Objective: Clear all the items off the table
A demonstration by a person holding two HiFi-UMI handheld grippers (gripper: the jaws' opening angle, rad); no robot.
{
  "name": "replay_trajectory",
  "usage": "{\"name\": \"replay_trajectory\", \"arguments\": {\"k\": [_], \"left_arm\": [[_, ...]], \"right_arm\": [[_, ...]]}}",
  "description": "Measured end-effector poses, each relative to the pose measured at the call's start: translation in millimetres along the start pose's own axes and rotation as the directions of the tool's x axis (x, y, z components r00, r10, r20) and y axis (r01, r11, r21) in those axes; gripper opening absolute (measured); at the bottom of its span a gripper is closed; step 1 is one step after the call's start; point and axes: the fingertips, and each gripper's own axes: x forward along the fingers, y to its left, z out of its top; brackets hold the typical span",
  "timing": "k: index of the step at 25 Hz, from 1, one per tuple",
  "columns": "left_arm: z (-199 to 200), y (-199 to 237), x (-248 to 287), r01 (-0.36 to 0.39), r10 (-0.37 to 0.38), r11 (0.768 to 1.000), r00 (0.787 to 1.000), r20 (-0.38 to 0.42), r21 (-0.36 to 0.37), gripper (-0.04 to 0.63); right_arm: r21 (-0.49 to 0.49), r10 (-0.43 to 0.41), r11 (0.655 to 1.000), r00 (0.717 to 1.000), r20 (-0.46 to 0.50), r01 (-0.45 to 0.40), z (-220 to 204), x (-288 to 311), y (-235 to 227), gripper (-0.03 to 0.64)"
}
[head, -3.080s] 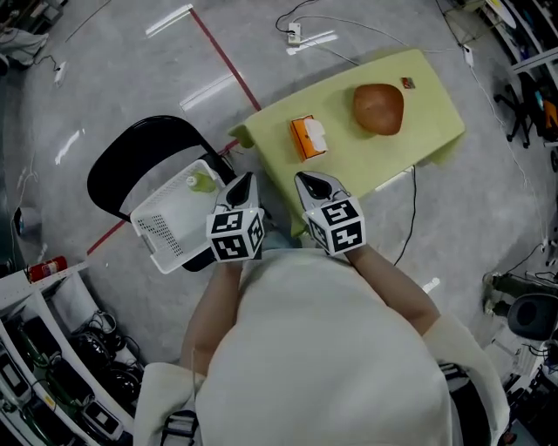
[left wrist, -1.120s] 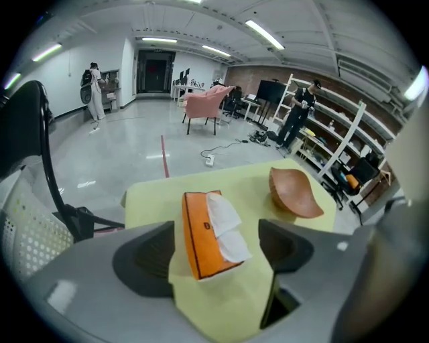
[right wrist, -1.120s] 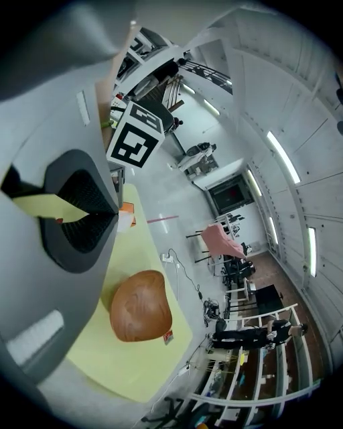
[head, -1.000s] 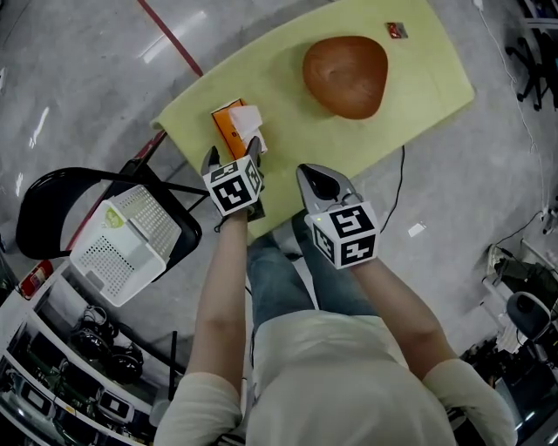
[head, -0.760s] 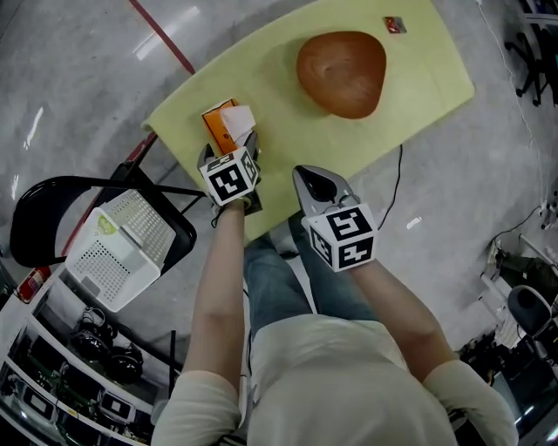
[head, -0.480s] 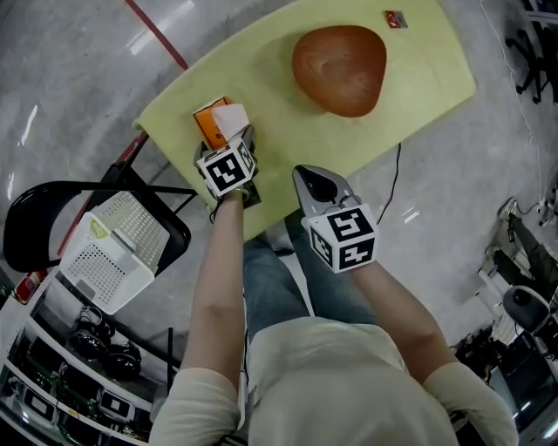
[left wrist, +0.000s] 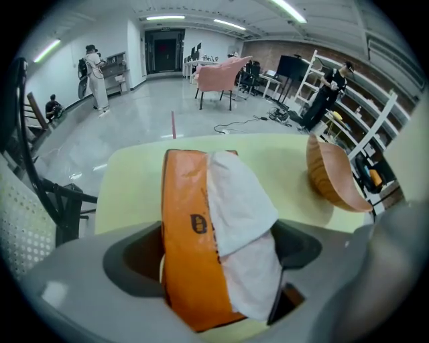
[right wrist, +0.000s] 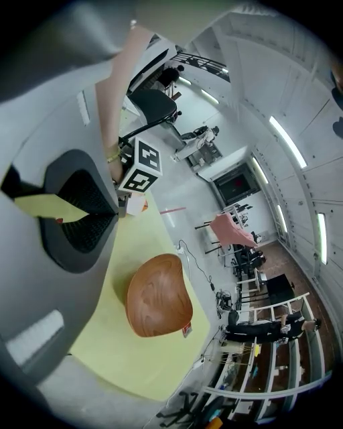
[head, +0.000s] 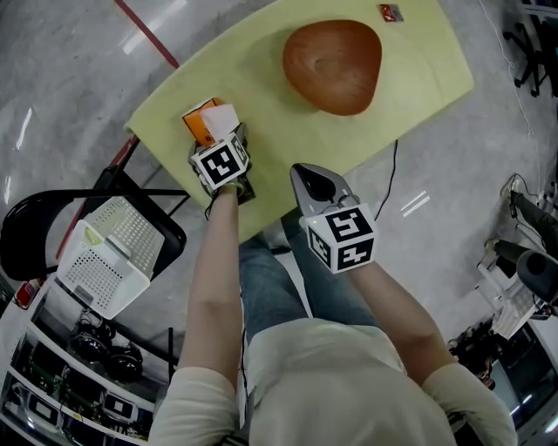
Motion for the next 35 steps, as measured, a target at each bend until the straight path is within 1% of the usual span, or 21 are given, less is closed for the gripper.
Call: {"name": "replay_trajectory", "arguments": {"k": [3, 6, 9, 12, 14, 23, 29, 35], "left_arm": [[-0.2, 1.8, 0.0, -0.018, 0.018, 1.0, 1.0, -0.004, -0.007, 0.453], [-1.0, 1.5, -2.3, -0.026, 0.026, 1.0, 1.0, -0.014, 0.008, 0.417], [-0.4, 5.4, -6.7, -0.045, 0.046, 0.999, 0.999, -0.027, 0.027, 0.338], [1.0, 11.3, -13.0, -0.072, 0.072, 0.997, 0.997, -0.009, 0.025, 0.282], [2.7, 12.6, -19.7, -0.074, 0.074, 0.997, 0.997, 0.014, 0.014, 0.261], [5.1, 11.6, -58.7, -0.017, 0.02, 0.999, 0.998, 0.063, -0.041, 0.253], [4.8, 10.0, -87.4, 0.006, -0.005, 1.0, 0.997, 0.082, -0.008, 0.253], [7.6, 6.4, -124.9, 0.044, -0.044, 0.999, 0.993, 0.109, 0.001, 0.253]], "right_arm": [[0.004, 0.0, 1.0, 1.0, 0.006, 0.0, 2.0, 0.0, -0.3, -0.002], [0.007, 0.001, 1.0, 1.0, 0.012, -0.001, 4.0, -1.1, 0.2, -0.002], [0.009, 0.003, 1.0, 1.0, 0.019, -0.003, 5.1, -1.9, 3.1, -0.002], [0.011, 0.002, 1.0, 1.0, 0.025, -0.002, 6.0, -4.0, 5.9, -0.002], [0.009, 0.003, 1.0, 1.0, 0.03, -0.003, 7.3, -6.1, 7.7, -0.002], [-0.013, -0.003, 1.0, 0.998, 0.071, 0.004, 21.7, -22.8, 22.1, -0.002], [-0.026, 0.002, 1.0, 0.995, 0.098, 0.001, 27.9, -38.0, 41.5, -0.002], [-0.048, -0.002, 0.999, 0.992, 0.123, 0.008, 33.8, -57.5, 59.0, -0.002]]}}
